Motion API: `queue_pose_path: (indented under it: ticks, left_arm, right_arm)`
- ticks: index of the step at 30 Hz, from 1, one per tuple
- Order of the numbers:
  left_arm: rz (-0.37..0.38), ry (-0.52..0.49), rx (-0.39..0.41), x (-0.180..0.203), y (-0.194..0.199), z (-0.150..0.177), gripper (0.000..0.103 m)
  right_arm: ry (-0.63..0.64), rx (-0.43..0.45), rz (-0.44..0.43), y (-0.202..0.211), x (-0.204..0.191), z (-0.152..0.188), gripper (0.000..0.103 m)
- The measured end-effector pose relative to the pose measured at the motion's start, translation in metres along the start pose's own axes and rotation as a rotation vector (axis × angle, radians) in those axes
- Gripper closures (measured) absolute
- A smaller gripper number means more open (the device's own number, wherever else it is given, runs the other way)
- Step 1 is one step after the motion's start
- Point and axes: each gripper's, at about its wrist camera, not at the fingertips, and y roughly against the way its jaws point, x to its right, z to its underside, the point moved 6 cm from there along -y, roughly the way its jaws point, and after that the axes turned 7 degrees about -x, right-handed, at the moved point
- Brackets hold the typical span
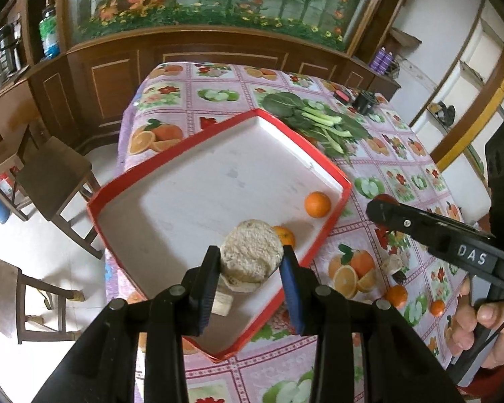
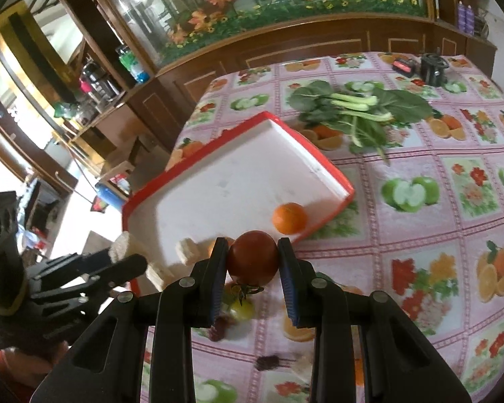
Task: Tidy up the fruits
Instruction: 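Carry the tomato and the biscuit over the tray with both tools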
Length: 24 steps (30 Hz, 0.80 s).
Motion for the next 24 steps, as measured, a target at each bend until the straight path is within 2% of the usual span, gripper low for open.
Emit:
queue_pose_path:
  ticks: [13, 24]
  left_arm:
    - [0.014, 0.047, -0.028, -0.033, -0.024, -0.012, 0.064]
    - [-0.029, 0.041, -0.069, -0.044, -0.062, -0.025, 0.064]
  right_arm:
    - [-0.149, -0.084, -0.096, -0.043, 0.005, -0.018, 0.075]
    - [-0.138, -0.142, -0.016, -0.081, 0.005, -0.010, 0.074]
